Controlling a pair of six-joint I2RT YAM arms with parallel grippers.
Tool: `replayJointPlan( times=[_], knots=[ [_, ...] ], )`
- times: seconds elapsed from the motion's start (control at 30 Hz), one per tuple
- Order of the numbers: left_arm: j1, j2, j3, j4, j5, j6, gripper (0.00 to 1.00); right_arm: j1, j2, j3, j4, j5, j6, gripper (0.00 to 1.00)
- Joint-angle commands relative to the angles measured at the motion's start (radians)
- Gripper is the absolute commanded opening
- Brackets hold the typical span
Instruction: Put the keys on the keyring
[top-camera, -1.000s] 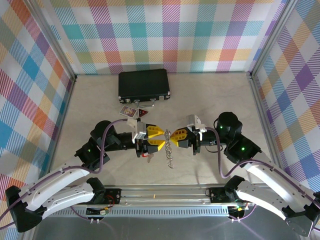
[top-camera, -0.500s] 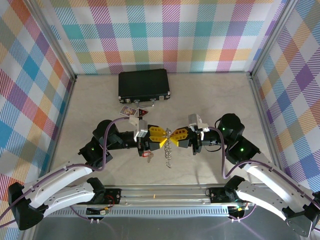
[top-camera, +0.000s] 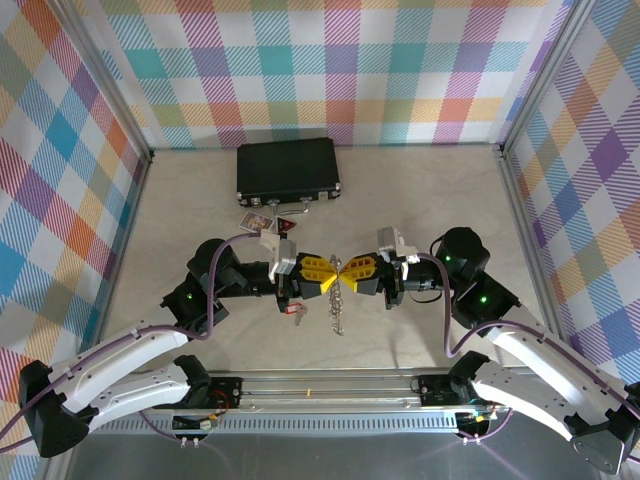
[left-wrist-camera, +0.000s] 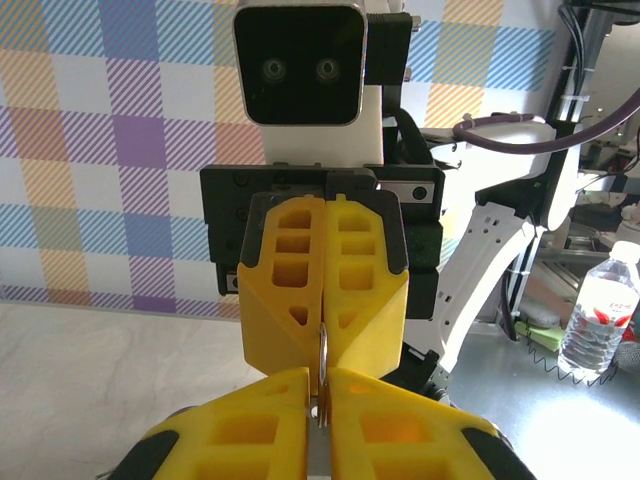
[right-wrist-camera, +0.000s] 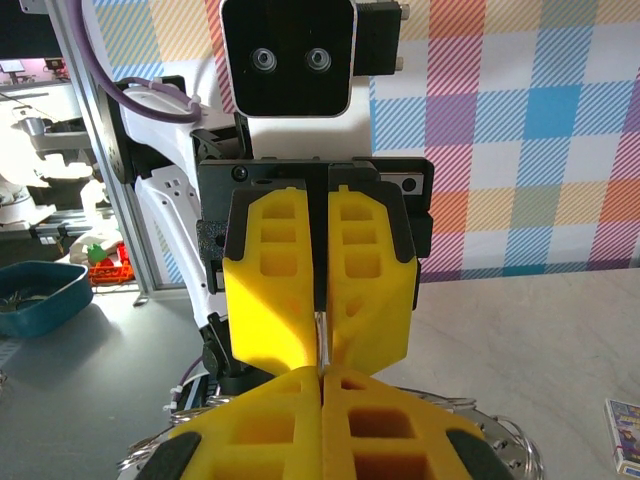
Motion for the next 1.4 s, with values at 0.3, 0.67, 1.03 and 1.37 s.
replayJointPlan(
  times=[0.3,0.67,1.03,1.37],
  knots=[
    [-0.009,-0.001,-0.026,0.113,0.02,-0.055,0.04,0.007,-0.015,-0.01,0.067,-0.039,0.011,0.0],
    [-0.009,-0.007,-0.026,0.111,0.008,-0.048,0.0,0.006,-0.006,-0.016,0.076,-0.041,0.021,0.0],
    [-0.009,-0.025,-0.008,-0.057,-0.147,0.041,0.0,-0.009,-0.025,0.044,-0.143,0.113,0.015,0.5],
    [-0.009,-0.066,-0.054,-0.078,-0.139,0.064,0.0,-0.132,-0.049,0.078,-0.254,0.148,0.123,0.93]
  ],
)
